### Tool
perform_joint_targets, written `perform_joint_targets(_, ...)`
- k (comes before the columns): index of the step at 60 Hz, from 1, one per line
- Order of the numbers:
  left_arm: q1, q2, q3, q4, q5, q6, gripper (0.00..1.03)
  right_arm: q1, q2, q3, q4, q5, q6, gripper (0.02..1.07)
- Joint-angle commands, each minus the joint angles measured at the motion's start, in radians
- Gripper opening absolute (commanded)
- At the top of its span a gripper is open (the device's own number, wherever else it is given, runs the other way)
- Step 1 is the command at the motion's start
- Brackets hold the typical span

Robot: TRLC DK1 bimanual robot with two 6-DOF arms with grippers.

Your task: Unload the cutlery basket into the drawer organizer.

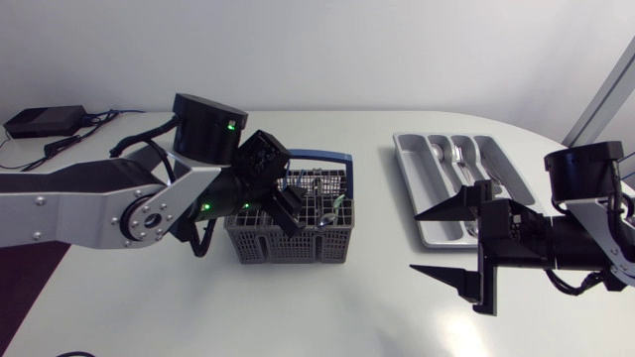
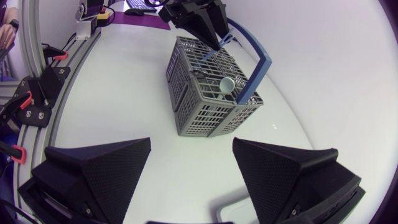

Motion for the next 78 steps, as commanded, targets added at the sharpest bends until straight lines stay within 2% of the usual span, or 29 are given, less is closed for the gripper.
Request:
perform_joint_targets(1, -0.008, 0.036, -0.025, 0.008, 0.002, -0.018, 0.48, -0.01, 0.019, -0.03, 0.001, -0.013, -0.021, 0.97)
perform_joint_targets(5, -0.009, 0.038, -0.025, 0.011, 0.002, -0.022, 0.41, -0.011, 0.025, -0.028, 0.003, -0.014, -0.024, 0.97)
perform_joint_targets(12, -0.009, 0.039, -0.024, 0.014, 0.002, -0.023, 0.38, -0.011, 0.034, -0.028, 0.006, -0.014, -0.027, 0.97)
perform_joint_targets(22, -0.008, 0.039, -0.024, 0.015, 0.005, -0.025, 0.24, -0.011, 0.037, -0.022, 0.004, -0.014, -0.029, 0.97)
perform_joint_targets(29, -0.009, 0.049, -0.021, 0.021, 0.007, -0.026, 0.23, -0.011, 0.04, -0.022, 0.006, -0.014, -0.029, 0.97)
perform_joint_targets(35, -0.011, 0.055, -0.019, 0.024, 0.01, -0.026, 0.13, -0.011, 0.045, -0.022, 0.006, -0.014, -0.029, 0.97)
perform_joint_targets(62, -0.006, -0.031, -0.041, 0.001, 0.021, -0.012, 0.13, -0.011, 0.071, -0.019, 0.018, -0.016, -0.03, 0.97)
perform_joint_targets(78, -0.009, -0.091, -0.102, 0.044, 0.022, 0.034, 0.13, -0.002, 0.072, -0.003, 0.009, -0.016, -0.006, 0.97)
